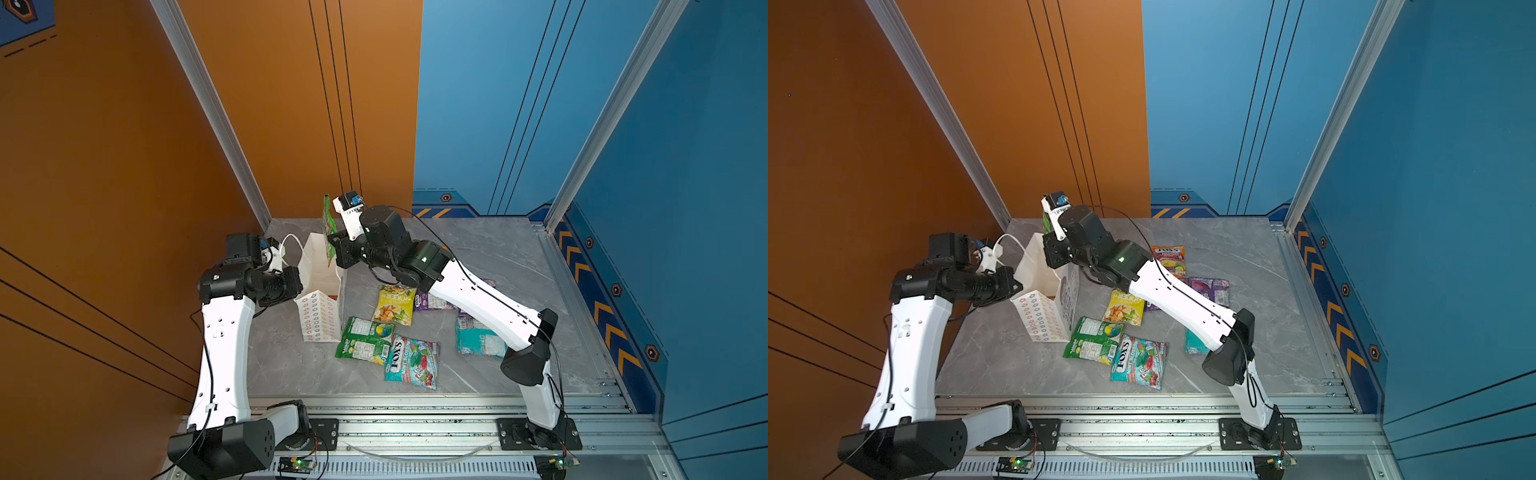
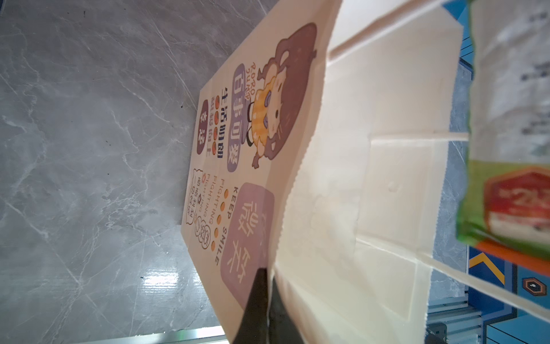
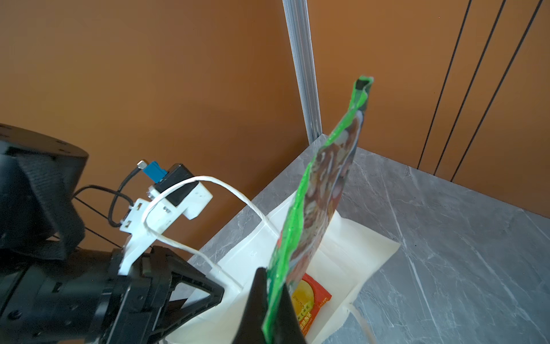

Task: Place the snacks into the paper bag
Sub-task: 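Lower the green packet into the bag and open the right gripper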

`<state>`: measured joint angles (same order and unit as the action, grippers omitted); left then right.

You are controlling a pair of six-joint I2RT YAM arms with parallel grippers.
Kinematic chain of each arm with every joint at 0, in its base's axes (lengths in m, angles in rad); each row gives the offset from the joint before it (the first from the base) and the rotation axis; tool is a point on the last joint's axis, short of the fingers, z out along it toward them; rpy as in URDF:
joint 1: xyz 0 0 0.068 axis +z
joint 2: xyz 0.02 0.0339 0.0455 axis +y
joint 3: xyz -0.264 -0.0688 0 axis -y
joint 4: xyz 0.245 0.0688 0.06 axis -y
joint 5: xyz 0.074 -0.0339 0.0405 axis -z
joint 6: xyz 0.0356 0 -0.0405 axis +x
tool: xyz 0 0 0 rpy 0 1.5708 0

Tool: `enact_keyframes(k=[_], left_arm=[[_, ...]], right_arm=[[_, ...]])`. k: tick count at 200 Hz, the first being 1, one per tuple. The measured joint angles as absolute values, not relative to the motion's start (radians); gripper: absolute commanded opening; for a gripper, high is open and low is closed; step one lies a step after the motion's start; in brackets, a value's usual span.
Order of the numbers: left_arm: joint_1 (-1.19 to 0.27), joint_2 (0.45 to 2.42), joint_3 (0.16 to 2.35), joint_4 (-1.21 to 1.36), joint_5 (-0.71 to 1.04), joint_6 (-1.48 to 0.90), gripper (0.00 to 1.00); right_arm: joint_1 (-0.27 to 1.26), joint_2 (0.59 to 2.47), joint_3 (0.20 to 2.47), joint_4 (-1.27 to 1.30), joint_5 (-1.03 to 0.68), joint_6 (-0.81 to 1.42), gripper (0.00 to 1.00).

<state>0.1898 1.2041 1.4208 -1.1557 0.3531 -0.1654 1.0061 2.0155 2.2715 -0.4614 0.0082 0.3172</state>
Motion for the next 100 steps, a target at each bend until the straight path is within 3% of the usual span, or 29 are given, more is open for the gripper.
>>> enact_keyframes(k=[100], left_arm=[[0.190, 1.205, 1.421, -1.156, 0.353, -0.165, 0.05]], right_arm=[[1.015, 1.945, 2.134, -0.435, 0.030, 0.364, 0.00]])
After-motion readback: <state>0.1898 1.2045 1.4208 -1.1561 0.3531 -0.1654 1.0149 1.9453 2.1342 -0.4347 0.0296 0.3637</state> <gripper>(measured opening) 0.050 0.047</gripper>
